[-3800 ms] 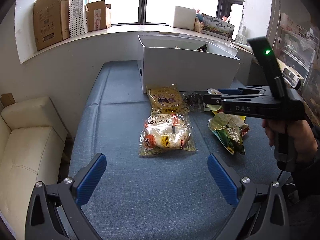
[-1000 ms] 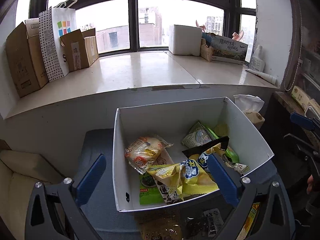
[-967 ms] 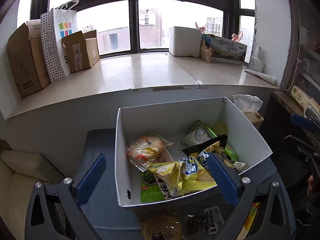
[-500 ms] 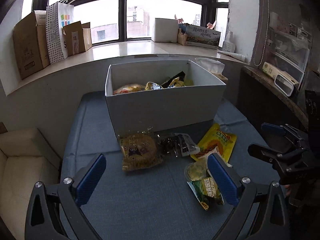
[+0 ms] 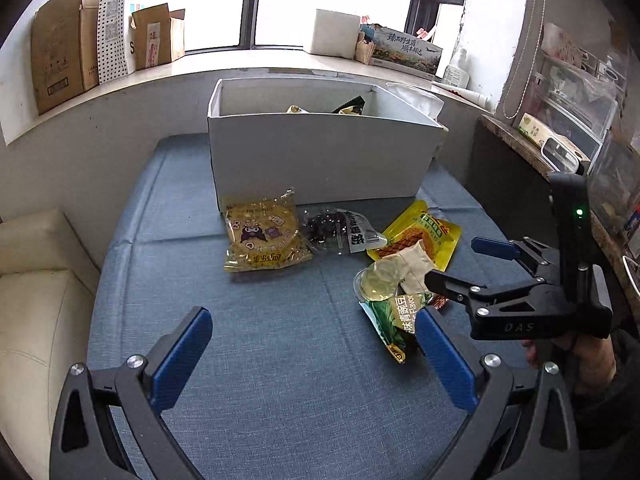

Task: Organize snacks
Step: 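Grasp the beige pastry bag with the right tool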

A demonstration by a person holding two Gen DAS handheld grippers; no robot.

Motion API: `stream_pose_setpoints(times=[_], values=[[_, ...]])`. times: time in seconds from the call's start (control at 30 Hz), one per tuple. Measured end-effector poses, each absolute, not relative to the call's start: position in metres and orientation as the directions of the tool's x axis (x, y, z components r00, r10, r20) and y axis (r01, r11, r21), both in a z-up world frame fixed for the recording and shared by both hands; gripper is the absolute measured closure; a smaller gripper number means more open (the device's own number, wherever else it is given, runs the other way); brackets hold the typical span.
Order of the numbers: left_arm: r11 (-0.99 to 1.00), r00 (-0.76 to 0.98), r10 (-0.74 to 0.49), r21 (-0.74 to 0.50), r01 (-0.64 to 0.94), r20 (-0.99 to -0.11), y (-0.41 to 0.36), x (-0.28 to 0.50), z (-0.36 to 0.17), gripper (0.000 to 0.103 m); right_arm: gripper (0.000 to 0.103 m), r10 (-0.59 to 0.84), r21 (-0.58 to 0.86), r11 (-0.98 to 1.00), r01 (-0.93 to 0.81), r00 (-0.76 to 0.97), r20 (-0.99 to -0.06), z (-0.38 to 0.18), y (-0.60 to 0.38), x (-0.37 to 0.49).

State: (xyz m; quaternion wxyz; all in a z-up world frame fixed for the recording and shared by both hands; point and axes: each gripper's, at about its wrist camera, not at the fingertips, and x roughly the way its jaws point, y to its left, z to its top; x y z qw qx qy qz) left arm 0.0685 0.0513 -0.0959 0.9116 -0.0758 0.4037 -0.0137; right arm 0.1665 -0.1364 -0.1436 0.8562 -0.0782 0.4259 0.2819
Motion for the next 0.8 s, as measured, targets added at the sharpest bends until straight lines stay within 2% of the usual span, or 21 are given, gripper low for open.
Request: stream_pose_setpoints(times=[0.13, 0.33, 0.37, 0.43, 0.53, 0.57, 0.8], values=[[0.989, 0.671, -0.094, -0.149, -0.025, -0.736, 0.048, 0.069, -0.098, 0.0, 0.002, 0.39, 0.094, 0.829, -0.551, 0.449, -0.804, -0.155, -0.124, 0.178], [0.991, 0.663, -0.095, -0.134, -0.008, -0.743, 0.039, 0.07, -0.101, 0.0, 0.02, 0.331, 0.033, 0.826, -0.562, 0.438, -0.836, -0.171, -0.104, 0.178], [0.991, 0.66, -0.095, -0.132, -0.006, -0.745, 0.037, 0.07, -0.102, 0.0, 0.027, 0.327, 0.019, 0.82, -0.572, 0.441, -0.836, -0.172, -0.1, 0.176], [0.991, 0.656, -0.096, -0.131, -0.004, -0.749, 0.036, 0.07, -0.104, 0.0, 0.031, 0.314, -0.012, 0.814, -0.581, 0.457, -0.832, -0.172, -0.095, 0.172], [0.991, 0.649, -0.097, -0.131, -0.004, -0.754, 0.035, 0.071, -0.107, 0.0, 0.051, 0.338, 0.013, 0.801, -0.599, 0.434, -0.835, -0.17, -0.091, 0.17], [0.991, 0.648, -0.098, -0.132, -0.004, -0.755, 0.035, 0.071, -0.108, 0.0, 0.054, 0.343, 0.014, 0.797, -0.604, 0.432, -0.834, -0.169, -0.09, 0.168], [0.99, 0.637, -0.114, -0.14, 0.01, -0.763, 0.032, 0.074, -0.111, 0.0, 0.056, 0.36, 0.02, 0.802, -0.597, 0.456, -0.814, -0.153, -0.102, 0.153]])
